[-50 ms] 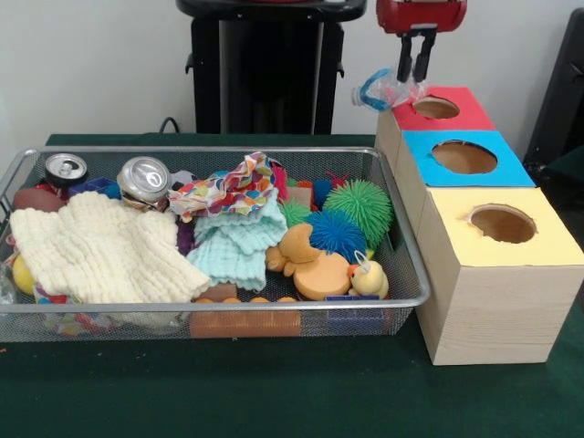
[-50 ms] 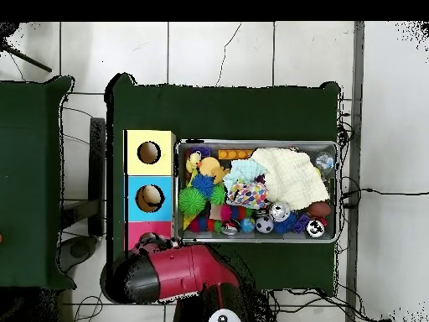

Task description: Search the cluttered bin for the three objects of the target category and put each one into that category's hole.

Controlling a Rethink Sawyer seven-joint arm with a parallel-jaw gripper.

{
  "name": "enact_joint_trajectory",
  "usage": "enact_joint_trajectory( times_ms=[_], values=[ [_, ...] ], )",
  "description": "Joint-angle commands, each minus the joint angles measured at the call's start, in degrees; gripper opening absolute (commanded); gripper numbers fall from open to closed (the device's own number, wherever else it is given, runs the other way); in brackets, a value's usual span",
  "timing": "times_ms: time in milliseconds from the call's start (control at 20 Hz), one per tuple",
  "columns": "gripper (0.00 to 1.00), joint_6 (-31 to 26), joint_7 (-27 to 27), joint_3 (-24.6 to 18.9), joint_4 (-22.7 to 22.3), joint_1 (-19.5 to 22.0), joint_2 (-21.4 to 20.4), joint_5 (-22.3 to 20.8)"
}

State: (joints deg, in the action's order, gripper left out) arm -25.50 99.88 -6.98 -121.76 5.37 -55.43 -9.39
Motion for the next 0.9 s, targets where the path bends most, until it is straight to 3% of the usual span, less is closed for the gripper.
enact_joint_trajectory(
  times_ms=[50, 550, 900],
  values=[
    [0.0, 2.6, 14.1, 2.2, 1.5, -0.5, 2.8, 4.1],
    [0.0, -2.6, 14.0, 3.9, 4.3, -3.8, 1.7, 8.4],
    [0.0, -20.5, 8.3, 5.4, 7.9, -2.9, -6.4, 7.8]
  ],
)
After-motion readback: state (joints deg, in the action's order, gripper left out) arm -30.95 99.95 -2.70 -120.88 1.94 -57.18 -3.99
